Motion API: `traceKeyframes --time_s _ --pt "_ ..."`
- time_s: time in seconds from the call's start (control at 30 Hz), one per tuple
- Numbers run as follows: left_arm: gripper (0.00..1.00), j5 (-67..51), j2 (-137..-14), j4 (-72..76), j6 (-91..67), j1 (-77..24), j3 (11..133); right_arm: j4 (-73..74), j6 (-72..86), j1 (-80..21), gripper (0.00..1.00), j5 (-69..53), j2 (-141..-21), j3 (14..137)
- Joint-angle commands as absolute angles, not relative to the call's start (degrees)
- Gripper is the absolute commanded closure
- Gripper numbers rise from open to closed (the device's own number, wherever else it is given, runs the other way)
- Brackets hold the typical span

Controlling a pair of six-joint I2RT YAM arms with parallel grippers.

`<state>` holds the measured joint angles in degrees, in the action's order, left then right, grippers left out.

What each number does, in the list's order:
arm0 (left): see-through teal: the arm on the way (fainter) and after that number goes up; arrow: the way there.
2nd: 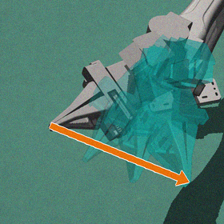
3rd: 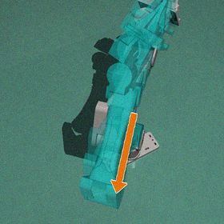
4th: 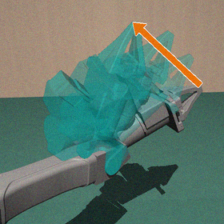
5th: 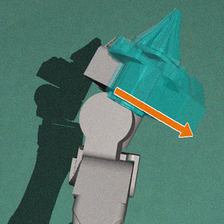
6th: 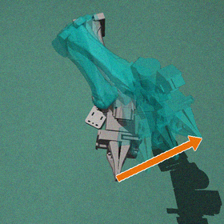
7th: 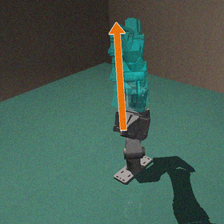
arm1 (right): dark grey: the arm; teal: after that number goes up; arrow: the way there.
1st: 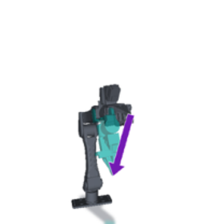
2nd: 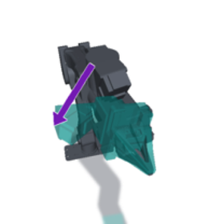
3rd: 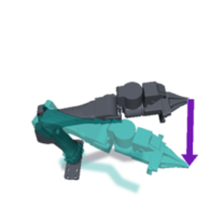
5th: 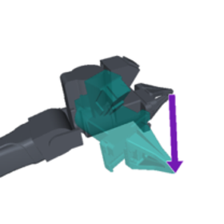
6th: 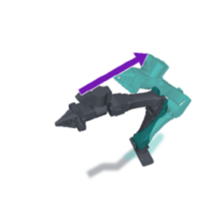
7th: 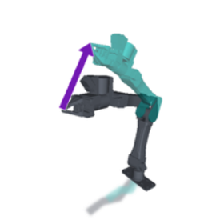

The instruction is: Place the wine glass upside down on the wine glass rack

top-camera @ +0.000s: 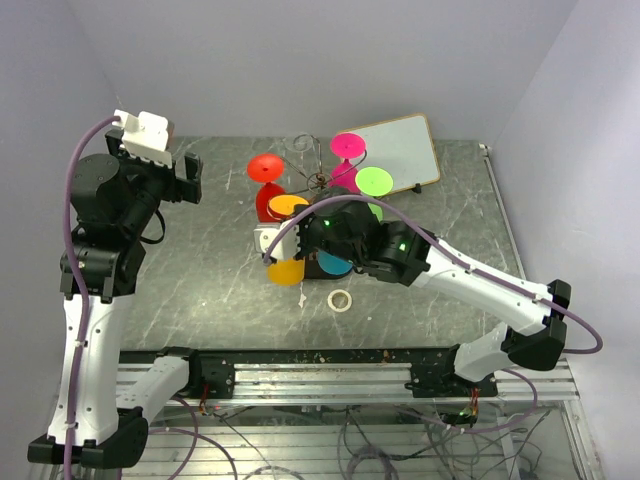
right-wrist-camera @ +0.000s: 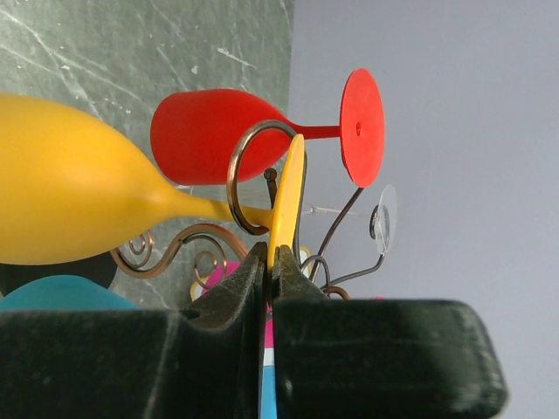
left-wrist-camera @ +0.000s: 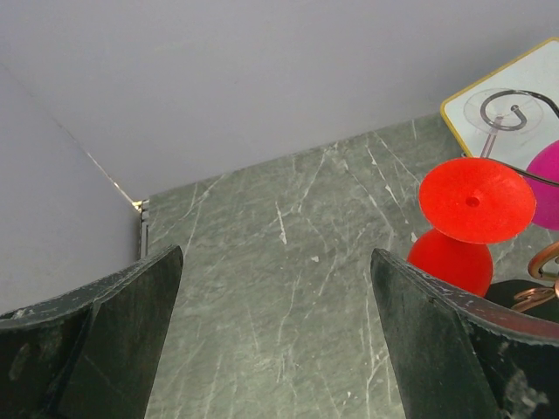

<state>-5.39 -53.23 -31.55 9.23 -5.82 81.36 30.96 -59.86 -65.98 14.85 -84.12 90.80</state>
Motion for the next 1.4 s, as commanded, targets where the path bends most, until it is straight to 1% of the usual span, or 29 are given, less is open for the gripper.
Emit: traceKeyframes --time_s 0.0,0.13,0.53,0.73,0.93,1.0,1.07,1.13,1.27,1.37 --pt "0.01 -7.2 -53.2 -30.6 9.7 -5.4 81.0 29.5 -61.0 -65.8 0.98 16.4 -82.7 90.0" --pt "0.01 -6.8 -53.1 -30.1 10.1 -5.4 80.5 29.1 -60.5 -65.8 0.97 17.1 -82.8 89.6" --pt "0.01 -7.2 -52.5 -30.4 10.7 -5.4 80.1 28.7 -59.6 -65.5 0.86 18.1 -83.0 89.7" --pt "0.01 -7.4 -52.2 -30.7 10.9 -5.4 80.0 29.5 -58.5 -65.3 0.78 16.8 -82.9 90.1" --pt "0.01 -7.5 -52.1 -31.0 11.1 -5.4 80.0 31.0 -57.4 -65.0 0.62 14.3 -82.4 90.5" --pt "0.01 -7.0 -52.2 -30.8 11.0 -5.4 79.9 32.1 -56.7 -64.5 0.49 13.0 -82.1 90.9" --pt "0.01 -7.1 -52.3 -31.4 10.8 -5.4 80.4 32.3 -56.6 -64.3 0.41 12.3 -81.6 90.9" --pt "0.01 -7.5 -52.1 -31.2 11.1 -5.4 80.2 32.5 -56.1 -64.2 0.36 11.8 -81.4 91.0" --pt "0.01 -7.2 -52.3 -31.1 10.8 -5.4 80.1 33.8 -54.6 -63.3 0.2 8.1 -80.8 91.8" --pt "0.01 -7.6 -52.2 -30.9 10.9 -5.4 79.8 34.9 -53.5 -62.8 0.14 5.5 -80.2 92.6"
